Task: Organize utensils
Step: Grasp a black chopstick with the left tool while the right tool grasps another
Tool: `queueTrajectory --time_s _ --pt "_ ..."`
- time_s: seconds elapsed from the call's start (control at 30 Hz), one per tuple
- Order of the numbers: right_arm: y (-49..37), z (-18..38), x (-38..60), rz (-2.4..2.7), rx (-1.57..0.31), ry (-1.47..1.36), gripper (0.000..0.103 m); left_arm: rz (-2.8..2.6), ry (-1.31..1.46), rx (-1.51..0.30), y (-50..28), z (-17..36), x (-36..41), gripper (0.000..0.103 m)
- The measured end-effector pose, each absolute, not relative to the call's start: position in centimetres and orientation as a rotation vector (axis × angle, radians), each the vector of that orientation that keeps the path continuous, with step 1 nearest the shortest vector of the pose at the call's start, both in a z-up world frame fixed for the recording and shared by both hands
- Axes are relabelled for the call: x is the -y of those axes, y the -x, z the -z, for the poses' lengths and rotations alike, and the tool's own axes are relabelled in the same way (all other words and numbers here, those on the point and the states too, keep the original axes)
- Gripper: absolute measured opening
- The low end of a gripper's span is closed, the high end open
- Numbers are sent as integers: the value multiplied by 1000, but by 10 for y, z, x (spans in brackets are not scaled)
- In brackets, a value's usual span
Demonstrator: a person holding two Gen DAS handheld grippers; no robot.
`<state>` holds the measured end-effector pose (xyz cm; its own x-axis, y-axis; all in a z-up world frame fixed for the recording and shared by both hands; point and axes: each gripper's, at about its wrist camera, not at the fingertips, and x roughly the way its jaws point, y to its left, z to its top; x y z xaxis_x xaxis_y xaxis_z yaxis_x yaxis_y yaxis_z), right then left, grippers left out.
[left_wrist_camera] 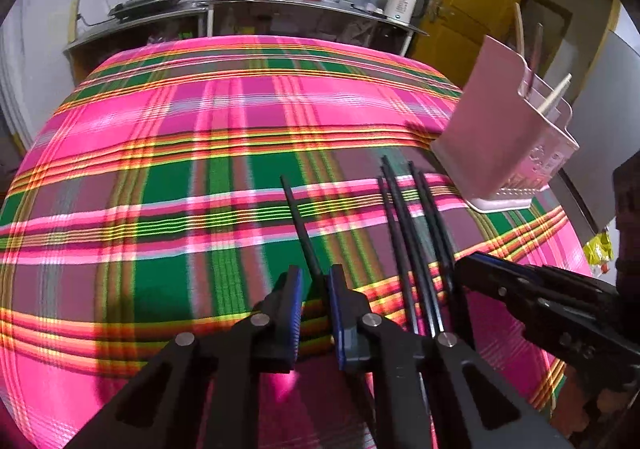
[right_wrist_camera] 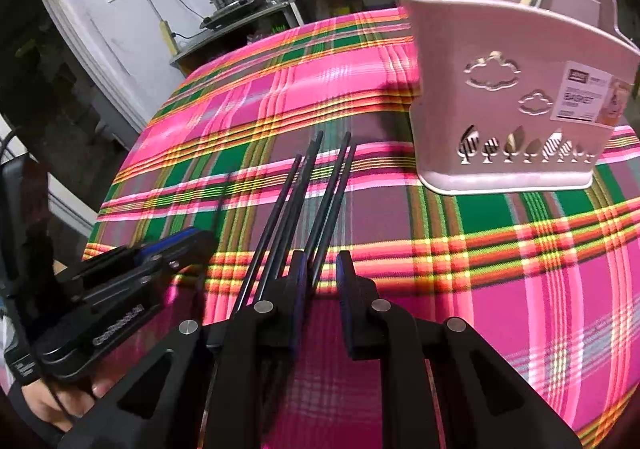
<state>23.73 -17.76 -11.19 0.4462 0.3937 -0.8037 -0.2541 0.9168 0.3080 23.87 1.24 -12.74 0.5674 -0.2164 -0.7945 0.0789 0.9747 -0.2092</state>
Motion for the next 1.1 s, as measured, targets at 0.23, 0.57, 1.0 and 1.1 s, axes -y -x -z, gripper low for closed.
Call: queueTrajectory --time_s 0.23,0.57,1.0,1.1 --pt "-247 116 175 -384 -1033 -139 14 178 173 -958 -239 128 -18 14" --pt "-252 114 168 -332 -1049 -75 13 178 186 -992 -251 128 -17 14" --pt "-259 111 165 -342 -1060 -54 6 174 178 -1021 -260 126 -11 6" --pt "-251 100 168 -364 -1033 -66 6 185 186 -1013 -256 121 -11 5"
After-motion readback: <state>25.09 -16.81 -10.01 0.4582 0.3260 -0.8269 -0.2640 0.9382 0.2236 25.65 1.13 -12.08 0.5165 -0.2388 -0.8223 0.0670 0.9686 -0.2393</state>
